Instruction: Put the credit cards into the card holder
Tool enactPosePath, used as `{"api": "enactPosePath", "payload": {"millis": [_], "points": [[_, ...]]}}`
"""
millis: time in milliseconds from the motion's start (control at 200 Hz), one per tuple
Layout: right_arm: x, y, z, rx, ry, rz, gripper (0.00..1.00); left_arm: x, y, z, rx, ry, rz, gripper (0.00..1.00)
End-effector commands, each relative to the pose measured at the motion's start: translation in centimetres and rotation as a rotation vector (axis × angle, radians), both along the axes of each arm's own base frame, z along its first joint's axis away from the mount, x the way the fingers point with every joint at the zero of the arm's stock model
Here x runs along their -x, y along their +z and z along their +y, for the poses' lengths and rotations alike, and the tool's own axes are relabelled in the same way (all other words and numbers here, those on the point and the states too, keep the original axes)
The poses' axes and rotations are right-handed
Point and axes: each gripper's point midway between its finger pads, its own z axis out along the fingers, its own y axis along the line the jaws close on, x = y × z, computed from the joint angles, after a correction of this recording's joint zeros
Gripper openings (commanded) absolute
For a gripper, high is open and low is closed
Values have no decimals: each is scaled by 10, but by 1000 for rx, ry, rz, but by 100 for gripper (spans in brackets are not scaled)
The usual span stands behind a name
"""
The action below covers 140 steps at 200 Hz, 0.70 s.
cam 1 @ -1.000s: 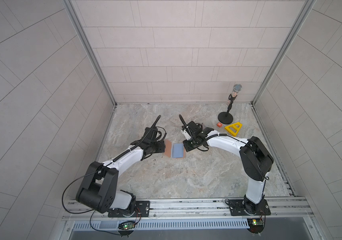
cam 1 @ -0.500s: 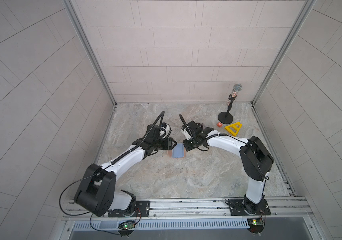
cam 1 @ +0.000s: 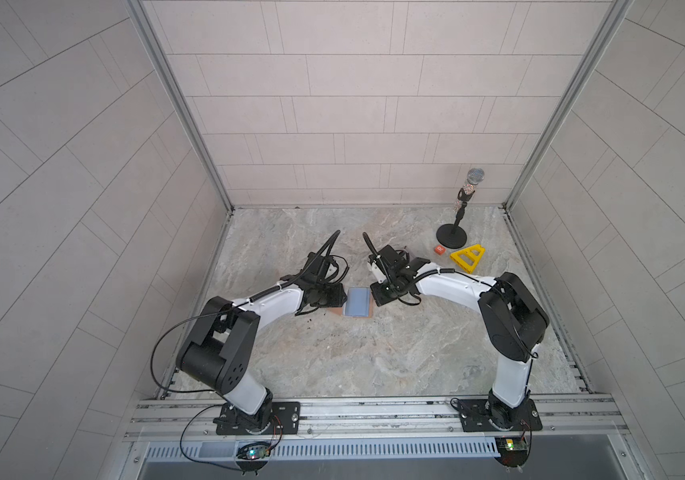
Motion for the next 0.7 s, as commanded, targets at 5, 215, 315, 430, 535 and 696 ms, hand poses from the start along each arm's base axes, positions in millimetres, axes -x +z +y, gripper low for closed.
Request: {"api": "enactPosePath", "payload": {"millis": [5,215,315,430,535,696], "points": [[-3,-2,-5,8,-22,-11,0,2,-10,-6,25,-16,14,36],[-1,-14,-6,14,-25,12,0,6,-14,-20,98,-52,36,37],[-1,-14,-4,-1,-24,15,0,7,-12,-25,123,-65,34,42],[0,-11,1,-27,-18,17,0,7,-12,-28,122,-78,26,54],[0,-9,2,-39,-19,16,0,5,-17,-28,93,-74,25,59],[0,-12,0,-30,-22,18,0,6,-30,-27,5,-84,39,61]]}}
